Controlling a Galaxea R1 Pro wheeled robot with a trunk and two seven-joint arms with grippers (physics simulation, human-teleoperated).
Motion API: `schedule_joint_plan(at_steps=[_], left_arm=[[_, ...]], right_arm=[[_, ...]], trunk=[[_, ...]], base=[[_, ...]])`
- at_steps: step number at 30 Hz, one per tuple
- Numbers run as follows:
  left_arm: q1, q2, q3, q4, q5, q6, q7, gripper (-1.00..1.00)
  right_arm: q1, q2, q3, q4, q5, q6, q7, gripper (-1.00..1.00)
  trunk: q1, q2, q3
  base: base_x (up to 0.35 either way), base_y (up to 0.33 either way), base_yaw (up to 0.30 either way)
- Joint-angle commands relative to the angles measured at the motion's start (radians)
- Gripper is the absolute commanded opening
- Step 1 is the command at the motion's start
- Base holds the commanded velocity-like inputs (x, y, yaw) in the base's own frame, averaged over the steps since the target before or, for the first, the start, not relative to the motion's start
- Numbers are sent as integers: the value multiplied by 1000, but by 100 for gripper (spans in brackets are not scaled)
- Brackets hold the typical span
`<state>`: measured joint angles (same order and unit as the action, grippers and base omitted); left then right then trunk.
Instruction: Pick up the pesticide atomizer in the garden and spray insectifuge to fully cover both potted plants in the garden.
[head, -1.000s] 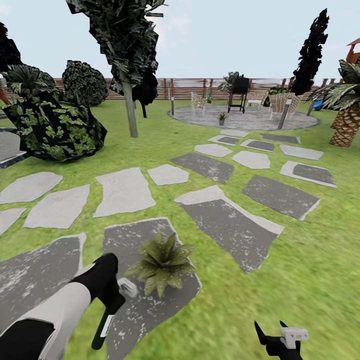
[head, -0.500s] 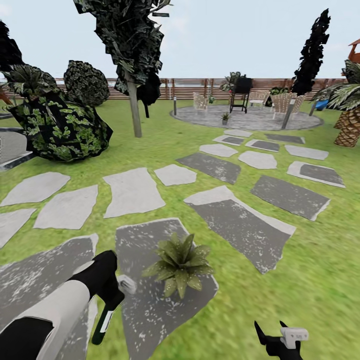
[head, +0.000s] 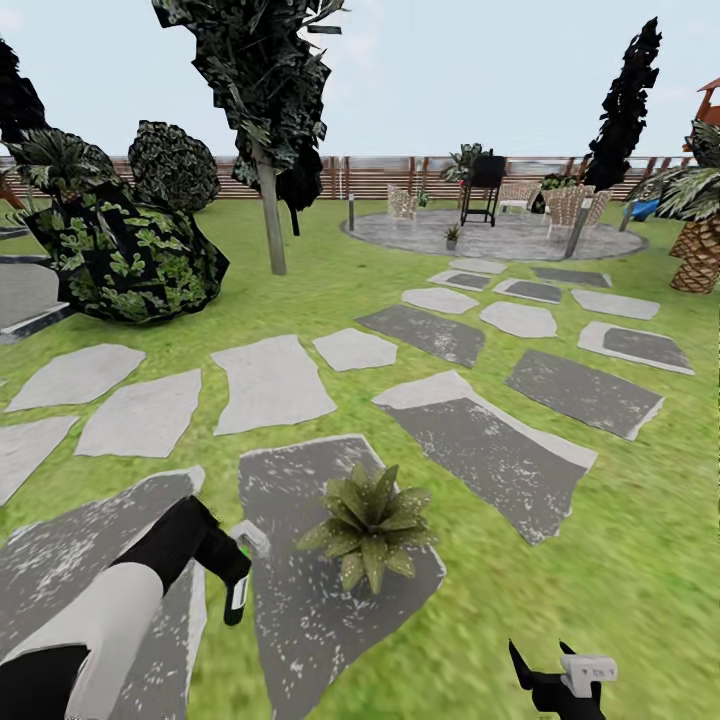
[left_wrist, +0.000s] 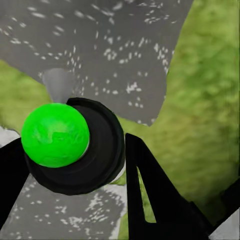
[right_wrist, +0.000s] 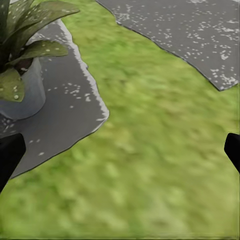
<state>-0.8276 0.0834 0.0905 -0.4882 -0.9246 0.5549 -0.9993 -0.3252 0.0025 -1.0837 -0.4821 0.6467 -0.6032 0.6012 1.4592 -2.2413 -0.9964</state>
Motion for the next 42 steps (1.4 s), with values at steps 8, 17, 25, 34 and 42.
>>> schedule_joint_plan(at_steps=[8, 17, 25, 34, 42], left_arm=[[34, -1, 76, 6, 102, -153, 46, -100], [75, -5, 77, 8, 208, -222, 153, -100], [121, -8, 75, 6, 176, -193, 159, -100], [127, -8, 33, 5, 174, -243, 121, -100], [34, -13, -291, 6, 169, -362, -85, -100]], right_arm=[[-2, 0, -8, -1, 5, -4, 8, 100], [-2, 1, -6, -1, 5, -3, 8, 100], [3, 46, -35, -18, -9, -10, 12, 100], [3, 53, -27, -19, 0, -11, 18, 100], [3, 48, 251, -28, 67, -12, 19, 100]], trunk=[[-1, 0, -1], [-1, 0, -1], [-1, 0, -1], [-1, 0, -1], [-1, 0, -1]], base=[[-320, 0, 0], [-333, 0, 0], [0, 0, 0], [0, 0, 0], [0, 0, 0]])
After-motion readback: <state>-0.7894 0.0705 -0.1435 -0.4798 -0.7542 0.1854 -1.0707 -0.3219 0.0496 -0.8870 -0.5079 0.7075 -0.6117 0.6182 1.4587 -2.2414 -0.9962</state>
